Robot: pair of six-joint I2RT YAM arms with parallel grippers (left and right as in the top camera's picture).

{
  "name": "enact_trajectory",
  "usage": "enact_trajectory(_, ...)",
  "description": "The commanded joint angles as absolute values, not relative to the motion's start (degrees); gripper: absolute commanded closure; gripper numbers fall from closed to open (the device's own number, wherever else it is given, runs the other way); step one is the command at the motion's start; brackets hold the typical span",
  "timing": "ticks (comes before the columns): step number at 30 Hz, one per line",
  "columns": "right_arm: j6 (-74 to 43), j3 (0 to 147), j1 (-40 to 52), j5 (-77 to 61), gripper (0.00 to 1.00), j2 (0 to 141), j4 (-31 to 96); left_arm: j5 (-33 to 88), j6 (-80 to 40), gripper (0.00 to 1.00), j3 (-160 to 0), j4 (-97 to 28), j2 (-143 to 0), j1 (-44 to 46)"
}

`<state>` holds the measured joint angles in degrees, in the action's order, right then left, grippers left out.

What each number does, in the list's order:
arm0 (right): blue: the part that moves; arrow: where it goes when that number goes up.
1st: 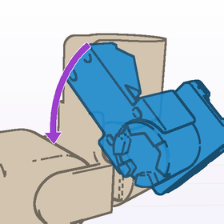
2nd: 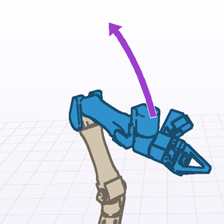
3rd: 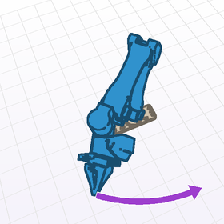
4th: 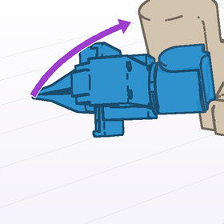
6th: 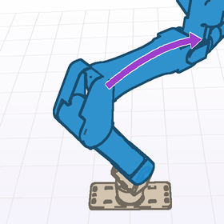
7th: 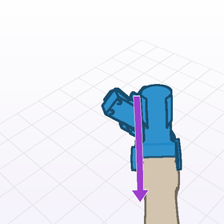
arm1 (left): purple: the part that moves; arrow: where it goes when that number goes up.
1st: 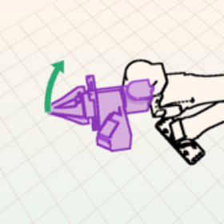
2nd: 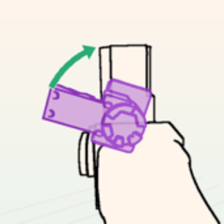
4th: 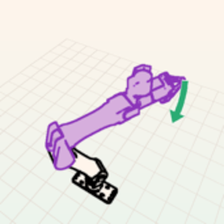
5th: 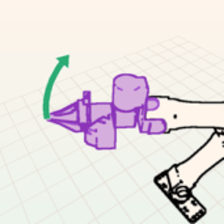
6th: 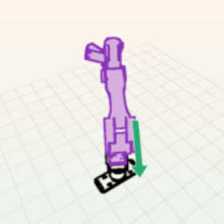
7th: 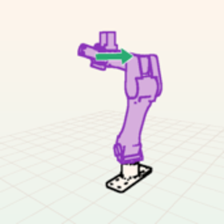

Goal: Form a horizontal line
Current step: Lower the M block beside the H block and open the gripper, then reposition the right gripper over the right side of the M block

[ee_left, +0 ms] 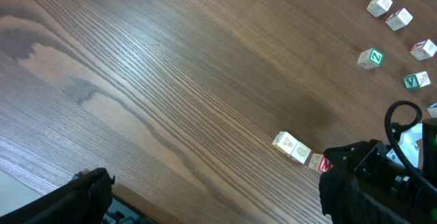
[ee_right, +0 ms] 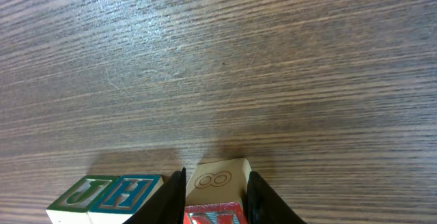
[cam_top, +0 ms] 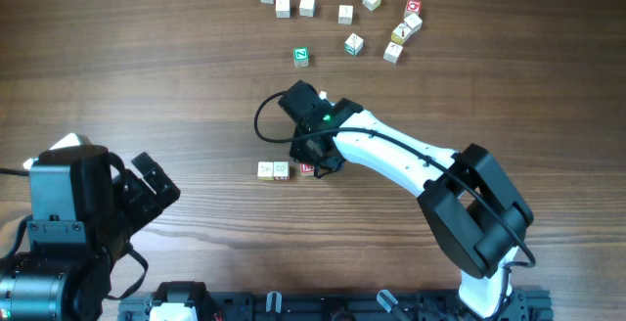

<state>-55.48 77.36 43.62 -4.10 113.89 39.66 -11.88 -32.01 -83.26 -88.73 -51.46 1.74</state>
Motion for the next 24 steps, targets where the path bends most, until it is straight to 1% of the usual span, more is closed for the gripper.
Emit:
enact_trajectory(1,-57.12,77.17,43.48,-6.50,0.70,114.21,39.68,-11.38,-31.94,0.00,-83.42,-88.66,-51.37,1.37)
enact_trajectory(6,-58.94,77.17,43.48,-6.46,0.68,114.21,39.59,-11.38,-31.94,0.00,-83.42,-88.66,-51.37,1.37)
enact_trajectory(7,-58.94,77.17,43.48,-6.42,0.65,114.21,39.29,-11.38,-31.94,0.00,-83.42,-88.66,-51.37,1.37)
enact_trajectory(8,-58.85,77.19,43.40,-5.91,0.64,114.21,38.79,-11.38,-31.94,0.00,-83.42,-88.66,-51.37,1.37)
enact_trajectory(13,-58.46,77.19,41.01,-4.01,0.65,114.21,39.18,-11.38,-31.94,0.00,-83.42,-88.66,-51.37,1.37)
enact_trajectory(16,-58.48,77.19,39.05,-3.84,0.70,114.21,41.36,-11.38,-31.94,0.00,-83.42,-88.66,-51.37,1.37)
enact_trajectory(20,-58.48,77.19,38.65,-4.29,0.71,114.21,42.37,-11.38,-31.94,0.00,-83.42,-88.66,-51.37,1.37)
enact_trajectory(22,-58.52,77.19,38.72,-5.45,0.77,114.21,43.46,-11.38,-31.97,0.00,-83.42,-88.66,-51.37,1.37)
enact_trajectory(23,-58.50,77.17,38.72,-6.11,0.77,114.21,44.03,-11.38,-31.94,0.00,-83.42,-88.66,-51.37,1.37)
enact_trajectory(24,-58.48,77.17,38.72,-6.24,0.85,114.21,44.82,-11.38,-31.94,0.00,-83.42,-88.66,-51.37,1.37)
